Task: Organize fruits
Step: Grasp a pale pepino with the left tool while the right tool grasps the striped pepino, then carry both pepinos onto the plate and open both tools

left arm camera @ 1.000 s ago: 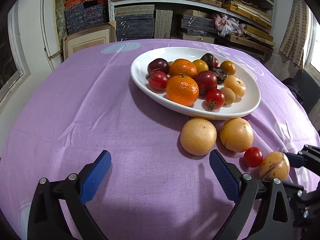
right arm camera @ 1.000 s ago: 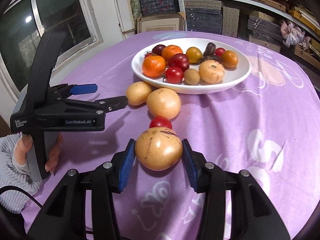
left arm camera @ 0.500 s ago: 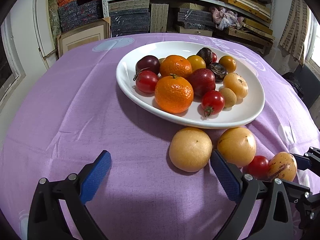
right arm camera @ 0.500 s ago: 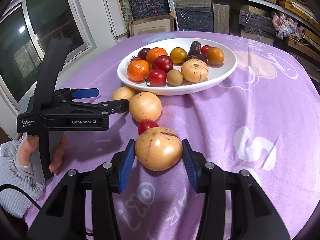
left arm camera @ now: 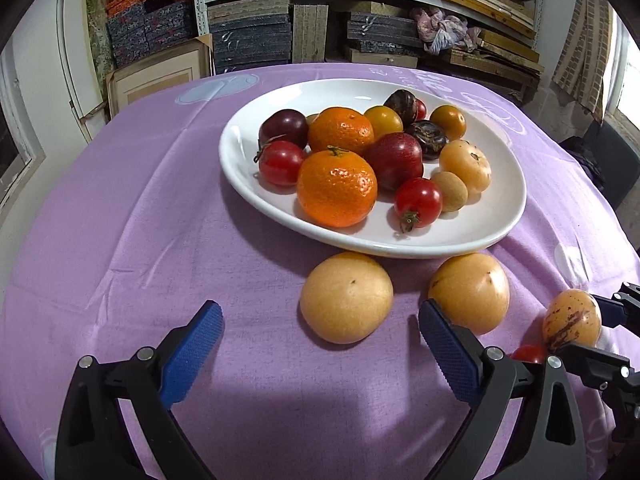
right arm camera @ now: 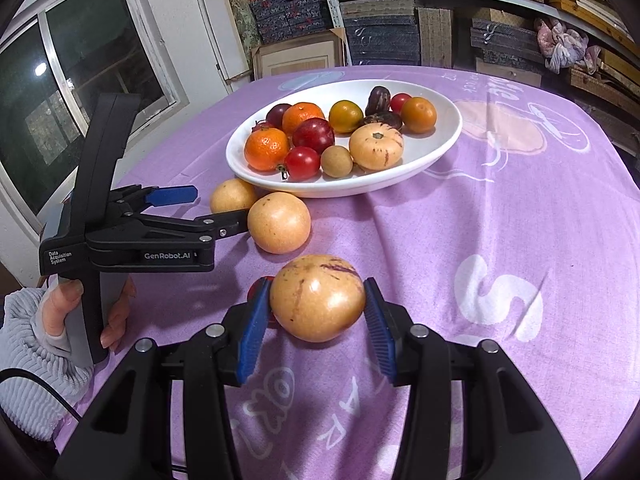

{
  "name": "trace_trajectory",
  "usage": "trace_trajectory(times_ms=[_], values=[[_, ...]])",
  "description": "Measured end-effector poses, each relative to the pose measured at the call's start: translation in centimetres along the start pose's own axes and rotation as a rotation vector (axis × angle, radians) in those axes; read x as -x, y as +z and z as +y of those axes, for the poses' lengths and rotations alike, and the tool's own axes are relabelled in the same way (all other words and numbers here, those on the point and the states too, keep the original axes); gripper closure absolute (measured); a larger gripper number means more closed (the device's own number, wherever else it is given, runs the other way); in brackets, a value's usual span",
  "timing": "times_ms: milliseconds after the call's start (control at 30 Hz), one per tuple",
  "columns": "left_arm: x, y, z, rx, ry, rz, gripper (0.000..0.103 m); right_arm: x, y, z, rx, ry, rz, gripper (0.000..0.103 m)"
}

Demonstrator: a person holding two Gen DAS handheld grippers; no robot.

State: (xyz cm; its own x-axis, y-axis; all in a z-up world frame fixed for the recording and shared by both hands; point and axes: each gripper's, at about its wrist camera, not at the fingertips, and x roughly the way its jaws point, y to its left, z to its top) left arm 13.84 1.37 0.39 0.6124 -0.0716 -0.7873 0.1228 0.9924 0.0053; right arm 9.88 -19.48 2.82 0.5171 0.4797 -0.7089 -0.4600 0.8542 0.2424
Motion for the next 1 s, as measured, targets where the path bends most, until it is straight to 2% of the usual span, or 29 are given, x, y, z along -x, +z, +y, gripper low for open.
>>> trace_trajectory(times_ms=[33,67,200,267,367,500,600,667,767,867,1000], values=[[-0.3,0.1,0.2,0.013,-0.004,0.010,0.018,0.0,0.0,0.0,-0.001,0.000,-0.002,0.057],[-0.2,0.1,0.4,0.023,0.001,0.003,0.025,0.1,0.0,-0.1,-0.003,0.000,-0.003,0.057],[0.1,-0.1,0.6,0.025,-0.001,-0.016,0.041,0.2,0.1,-0.3,-0.011,0.003,-0.008,0.057],[0.5,-0.3,0.4,0.013,-0.026,-0.028,0.058,0.3,0.2,-0.3,-0.013,0.002,-0.011,0.057],[1.1,-0.4,0.4,0.008,-0.051,-0.056,0.059,0.6,0.3,-0.4,-0.015,0.001,-0.022,0.057],[2.9,-0.8,0.0,-0.015,-0.024,-0.121,0.059,1.4,0.6,-0.9,-0.026,-0.005,-0.054,0.057],[4.6,0.2,0.4,0.005,-0.036,-0.163,0.059,2.6,1.3,-1.4,-0.036,-0.020,-0.099,0.057],[5.3,1.8,0.5,0.010,-0.023,-0.184,0.059,3.6,2.7,-1.6,-0.030,-0.050,-0.141,0.057],[5.0,5.4,0.3,0.000,-0.013,-0.171,0.059,4.2,6.0,-1.6,-0.004,-0.085,-0.174,0.057],[3.7,8.7,-0.2,0.001,-0.012,-0.144,0.059,2.5,9.2,-1.6,0.018,-0.120,-0.177,0.057],[1.1,11.8,-0.6,0.015,-0.001,-0.110,0.058,-1.2,11.7,-2.5,-0.017,-0.101,-0.159,0.057]])
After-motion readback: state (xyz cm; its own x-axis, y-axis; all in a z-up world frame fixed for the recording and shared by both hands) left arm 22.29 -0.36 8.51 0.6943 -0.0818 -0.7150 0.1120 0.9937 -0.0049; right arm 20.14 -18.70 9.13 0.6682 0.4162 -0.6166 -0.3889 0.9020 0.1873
